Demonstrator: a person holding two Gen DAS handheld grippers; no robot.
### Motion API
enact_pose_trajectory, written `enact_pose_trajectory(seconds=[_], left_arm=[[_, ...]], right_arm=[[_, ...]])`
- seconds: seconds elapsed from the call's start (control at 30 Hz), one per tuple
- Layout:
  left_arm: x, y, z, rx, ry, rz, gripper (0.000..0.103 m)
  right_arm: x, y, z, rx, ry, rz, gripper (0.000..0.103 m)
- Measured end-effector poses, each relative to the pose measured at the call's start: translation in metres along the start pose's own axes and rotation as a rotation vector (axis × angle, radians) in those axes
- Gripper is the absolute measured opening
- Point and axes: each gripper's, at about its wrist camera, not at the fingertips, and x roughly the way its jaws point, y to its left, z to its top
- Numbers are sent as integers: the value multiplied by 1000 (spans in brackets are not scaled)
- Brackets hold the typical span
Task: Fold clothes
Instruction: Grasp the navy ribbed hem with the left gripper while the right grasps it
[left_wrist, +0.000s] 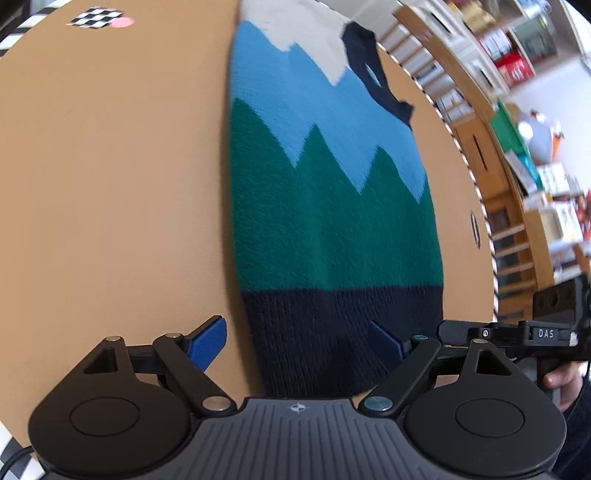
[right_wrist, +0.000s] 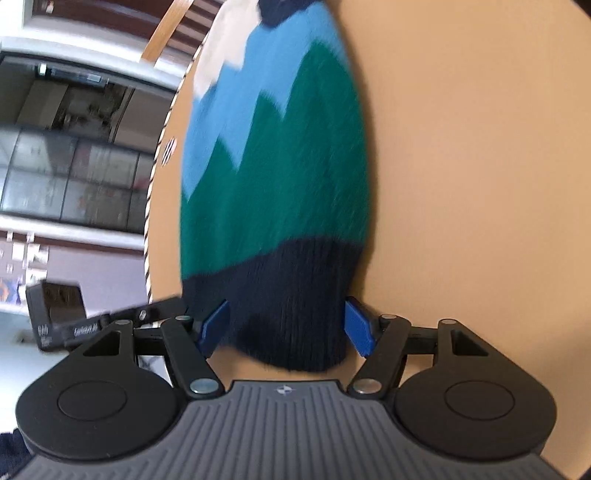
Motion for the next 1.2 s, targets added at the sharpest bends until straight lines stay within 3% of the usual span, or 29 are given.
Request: enact_pose_trajectory(seconds=[0.1,0.2,0.23,0.27,0.33,0.4,1.2], left_arm=[[2,-3,0,6,-10,-1,80],[7,-8,8,21,-16,30,58],[8,-9,9,27,-9,46,46],[8,-10,9,42,-5,64,41],[7,-10,9,64,3,83,34],[7,-9,9,47,16,88,30],[2,-15,19,53,49,114,26]], right_arm=[[3,3,3,-5,-4,2,68],[6,4,9,50,-12,17,67],[8,7,8,32,-15,2,60],[10,12,7,2,-18,-24,46],[11,16,4,-36,-19,-66,26],[11,17,1,-53,-20,-90,25],[5,25,5,-58,50,-186,23]])
